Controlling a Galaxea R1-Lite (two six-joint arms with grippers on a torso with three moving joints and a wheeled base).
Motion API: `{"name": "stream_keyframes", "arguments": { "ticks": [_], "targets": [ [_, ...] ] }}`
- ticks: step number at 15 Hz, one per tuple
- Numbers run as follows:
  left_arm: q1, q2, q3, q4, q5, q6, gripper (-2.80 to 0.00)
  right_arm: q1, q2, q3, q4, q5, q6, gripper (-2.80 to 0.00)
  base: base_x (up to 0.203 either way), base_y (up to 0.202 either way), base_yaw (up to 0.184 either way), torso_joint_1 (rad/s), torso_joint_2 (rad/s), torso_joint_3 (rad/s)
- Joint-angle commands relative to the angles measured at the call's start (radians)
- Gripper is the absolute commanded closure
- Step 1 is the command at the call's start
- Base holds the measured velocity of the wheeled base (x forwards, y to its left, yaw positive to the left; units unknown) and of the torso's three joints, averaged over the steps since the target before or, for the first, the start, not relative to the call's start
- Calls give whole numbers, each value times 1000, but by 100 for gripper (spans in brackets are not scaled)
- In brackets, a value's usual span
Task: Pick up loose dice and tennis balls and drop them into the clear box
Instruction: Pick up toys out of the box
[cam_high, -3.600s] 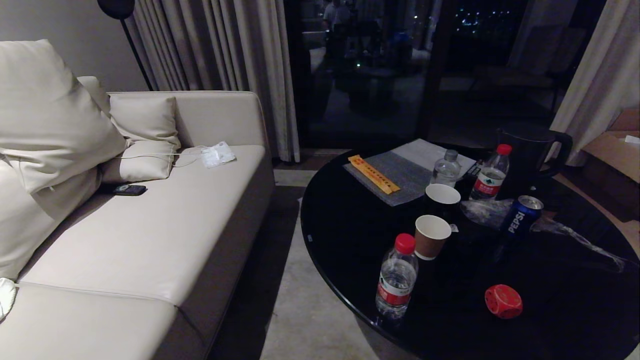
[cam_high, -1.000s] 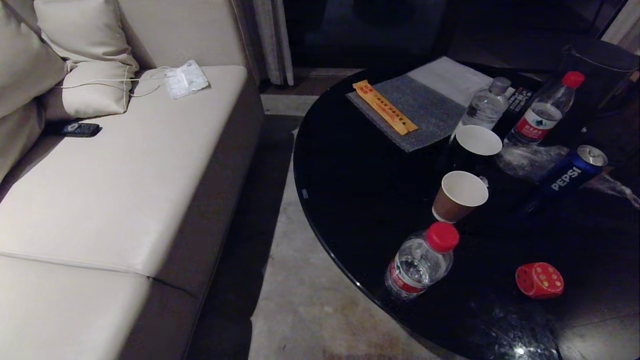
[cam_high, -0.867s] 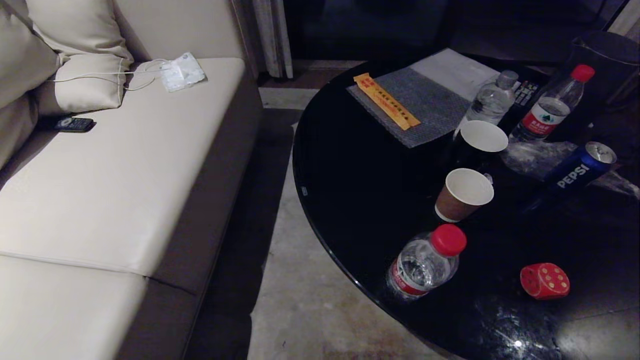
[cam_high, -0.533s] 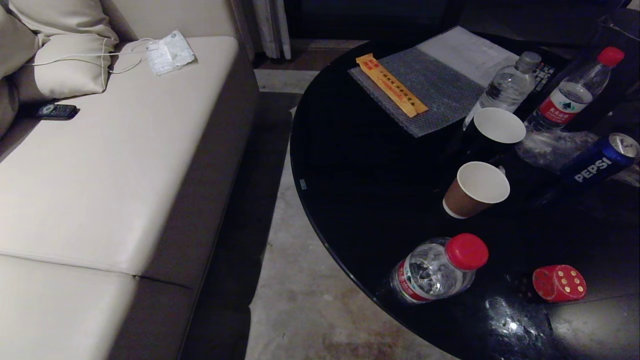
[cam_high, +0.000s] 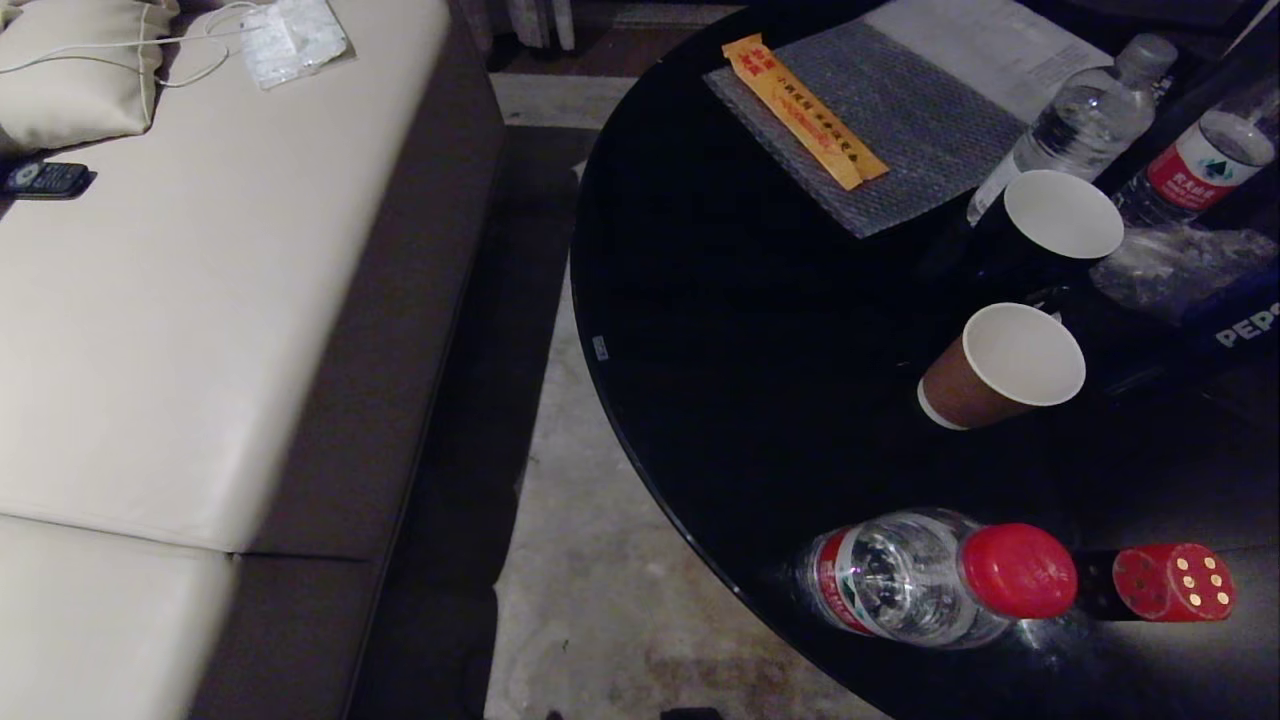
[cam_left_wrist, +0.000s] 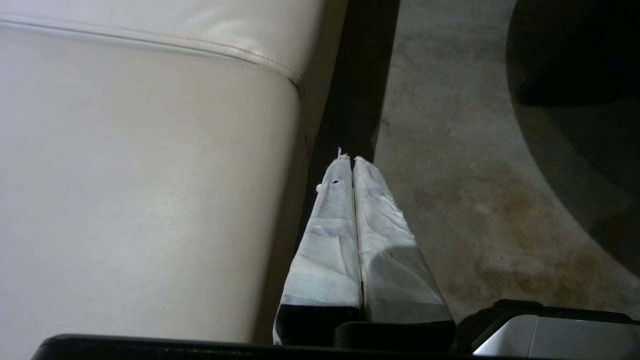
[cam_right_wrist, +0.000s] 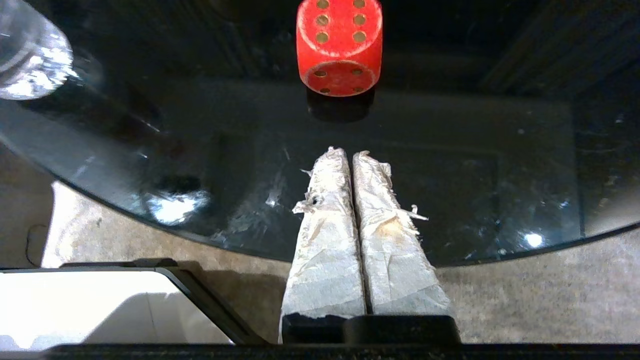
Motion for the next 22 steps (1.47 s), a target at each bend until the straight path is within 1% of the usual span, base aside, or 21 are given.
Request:
{"name": "stream_keyframes", "arguments": {
  "ticks": [1, 5, 6, 7, 10, 15, 17, 18, 20, 21, 22],
  "targets": [
    [0, 2, 2, 0, -1, 0, 0, 0, 0, 1, 1, 0, 0, 0, 0, 0, 0, 2, 1, -206],
    [0, 2, 2, 0, 1, -1, 0, 0, 1, -13, 5, -9, 6, 0, 0, 0, 0, 2, 1, -96],
    [0, 2, 2, 0, 1, 1, 0, -3, 8, -45, 12, -8, 6, 0, 0, 0, 0, 0, 0, 0],
    [0, 2, 2, 0, 1, 0, 0, -4, 35, -108, 36, -8, 6, 0, 0, 0, 0, 0, 0, 0],
    [0, 2, 2, 0, 1, 0, 0, -5, 207, -285, 143, -5, 5, 0, 0, 0, 0, 0, 0, 0],
    [0, 2, 2, 0, 1, -1, 0, -6, 540, -430, 177, -2, 6, 0, 0, 0, 0, 0, 0, 0],
    [0, 2, 2, 0, 1, -1, 0, -4, 670, -446, 148, 0, 14, 0, 0, 0, 0, 0, 0, 0],
    [0, 2, 2, 0, 1, 1, 0, -4, 735, -450, 110, 4, 25, 0, 0, 0, 0, 0, 0, 0],
    [0, 2, 2, 0, 1, 1, 0, -4, 828, -458, -22, 44, 42, 0, 0, 0, 0, 0, 0, 0],
    [0, 2, 2, 0, 1, 0, 0, -5, 851, -466, -45, 64, 44, 0, 0, 0, 0, 0, 0, 0],
    [0, 2, 2, 0, 1, -1, 0, -6, 862, -482, -33, 67, 40, -280, 0, 0, 0, 0, 0, 0]
  ]
}}
